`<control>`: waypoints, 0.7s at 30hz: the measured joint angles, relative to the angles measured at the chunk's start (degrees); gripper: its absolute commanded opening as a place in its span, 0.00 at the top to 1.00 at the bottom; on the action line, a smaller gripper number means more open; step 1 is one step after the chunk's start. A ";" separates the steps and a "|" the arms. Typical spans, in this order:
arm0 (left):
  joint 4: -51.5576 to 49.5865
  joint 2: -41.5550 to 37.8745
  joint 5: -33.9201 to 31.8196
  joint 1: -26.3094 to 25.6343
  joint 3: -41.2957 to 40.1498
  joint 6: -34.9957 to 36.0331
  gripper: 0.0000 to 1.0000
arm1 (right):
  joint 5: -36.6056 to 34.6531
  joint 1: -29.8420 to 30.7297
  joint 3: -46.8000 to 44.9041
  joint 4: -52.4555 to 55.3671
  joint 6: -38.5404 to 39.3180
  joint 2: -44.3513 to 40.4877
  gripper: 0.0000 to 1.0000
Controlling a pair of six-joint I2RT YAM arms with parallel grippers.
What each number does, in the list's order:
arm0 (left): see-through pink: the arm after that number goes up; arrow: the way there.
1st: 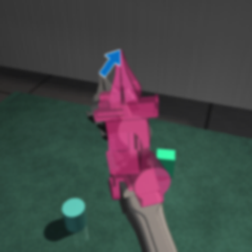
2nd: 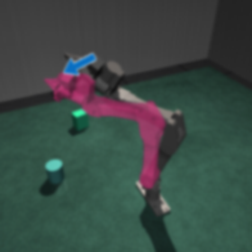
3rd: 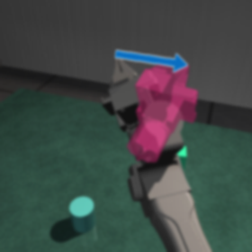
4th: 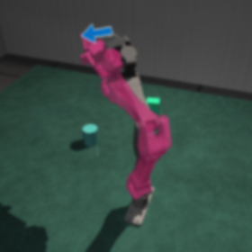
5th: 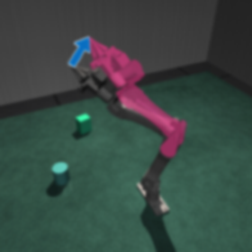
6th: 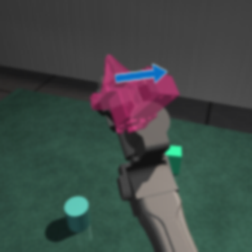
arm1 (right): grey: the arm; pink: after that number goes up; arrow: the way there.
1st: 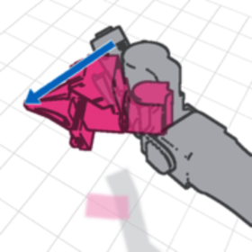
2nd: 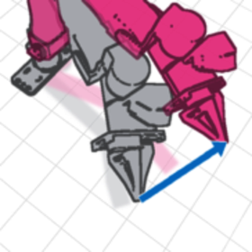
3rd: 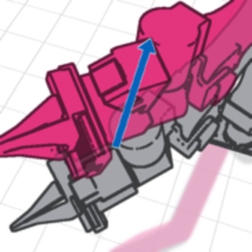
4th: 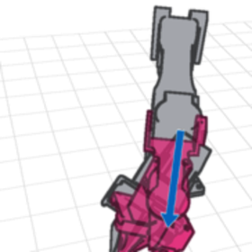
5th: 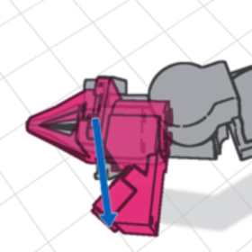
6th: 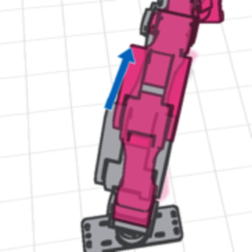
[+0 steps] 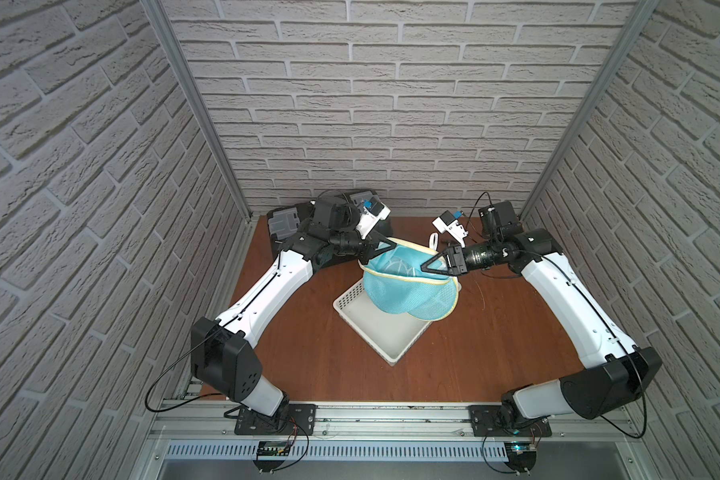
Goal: Turn the laundry bag inside out
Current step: Turn over the laundry bag.
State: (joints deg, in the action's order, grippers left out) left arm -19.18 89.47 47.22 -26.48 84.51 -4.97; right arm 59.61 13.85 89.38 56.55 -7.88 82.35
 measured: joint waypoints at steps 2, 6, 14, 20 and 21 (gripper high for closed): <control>0.74 1.38 1.97 0.24 0.87 -2.01 1.00 | 1.75 0.37 -0.02 -1.73 -1.70 -0.28 0.97; 3.13 3.23 5.57 0.68 1.68 -6.67 0.94 | 3.78 0.63 0.63 -4.02 -4.76 -0.28 0.97; 5.90 4.00 8.87 0.26 1.73 -10.10 0.57 | 2.86 0.90 6.82 -3.61 -8.31 -0.15 0.97; 4.48 4.00 7.72 0.46 1.60 -8.96 0.31 | 1.20 0.48 10.05 -3.43 -10.51 1.46 0.97; 4.17 4.00 7.10 0.57 1.57 -8.87 0.26 | 1.03 0.46 10.14 -3.41 -10.73 1.62 0.97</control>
State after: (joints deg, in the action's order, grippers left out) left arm -15.00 93.47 54.33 -25.91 86.08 -13.85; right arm 60.64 14.31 99.53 53.15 -18.61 83.96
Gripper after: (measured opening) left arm 0.677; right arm 0.118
